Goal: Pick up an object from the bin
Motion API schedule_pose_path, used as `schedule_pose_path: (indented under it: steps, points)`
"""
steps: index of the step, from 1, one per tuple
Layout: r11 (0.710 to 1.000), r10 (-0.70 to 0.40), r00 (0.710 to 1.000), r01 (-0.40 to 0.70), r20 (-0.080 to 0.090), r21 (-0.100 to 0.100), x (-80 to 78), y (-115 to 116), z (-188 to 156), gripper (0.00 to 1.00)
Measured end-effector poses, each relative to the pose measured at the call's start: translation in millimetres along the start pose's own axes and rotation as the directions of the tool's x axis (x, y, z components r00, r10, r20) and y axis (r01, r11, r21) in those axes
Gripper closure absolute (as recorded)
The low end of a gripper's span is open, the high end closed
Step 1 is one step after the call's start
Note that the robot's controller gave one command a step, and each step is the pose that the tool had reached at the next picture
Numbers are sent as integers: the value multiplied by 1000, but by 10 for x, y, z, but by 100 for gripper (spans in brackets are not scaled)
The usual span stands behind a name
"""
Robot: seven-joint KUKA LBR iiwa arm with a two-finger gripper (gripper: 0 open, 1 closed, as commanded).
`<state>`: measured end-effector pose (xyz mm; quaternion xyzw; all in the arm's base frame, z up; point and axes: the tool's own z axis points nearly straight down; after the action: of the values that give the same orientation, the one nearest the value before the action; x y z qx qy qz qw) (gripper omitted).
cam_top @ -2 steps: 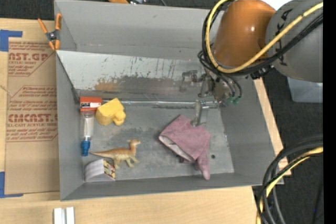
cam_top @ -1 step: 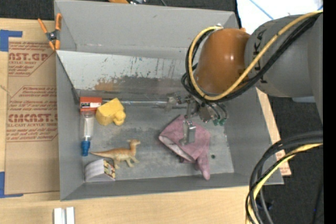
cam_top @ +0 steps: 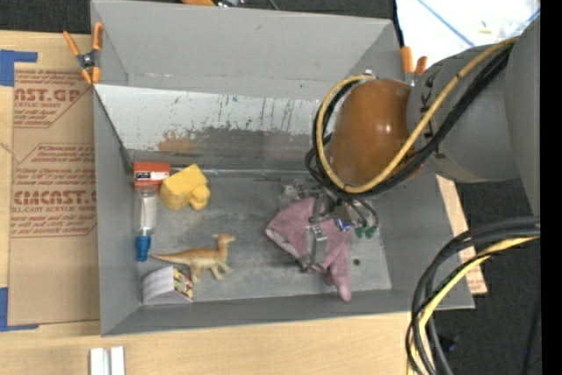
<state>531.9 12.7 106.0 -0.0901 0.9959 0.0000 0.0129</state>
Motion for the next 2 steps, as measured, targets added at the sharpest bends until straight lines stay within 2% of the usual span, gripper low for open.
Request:
schedule_pose_path:
  steps: [1,2]
  points:
    - [996,-84,996,84,6,0,-174,-155,-1729,100]
    - [996,-85,996,85,6,-1,-173,-154,-1728,100]
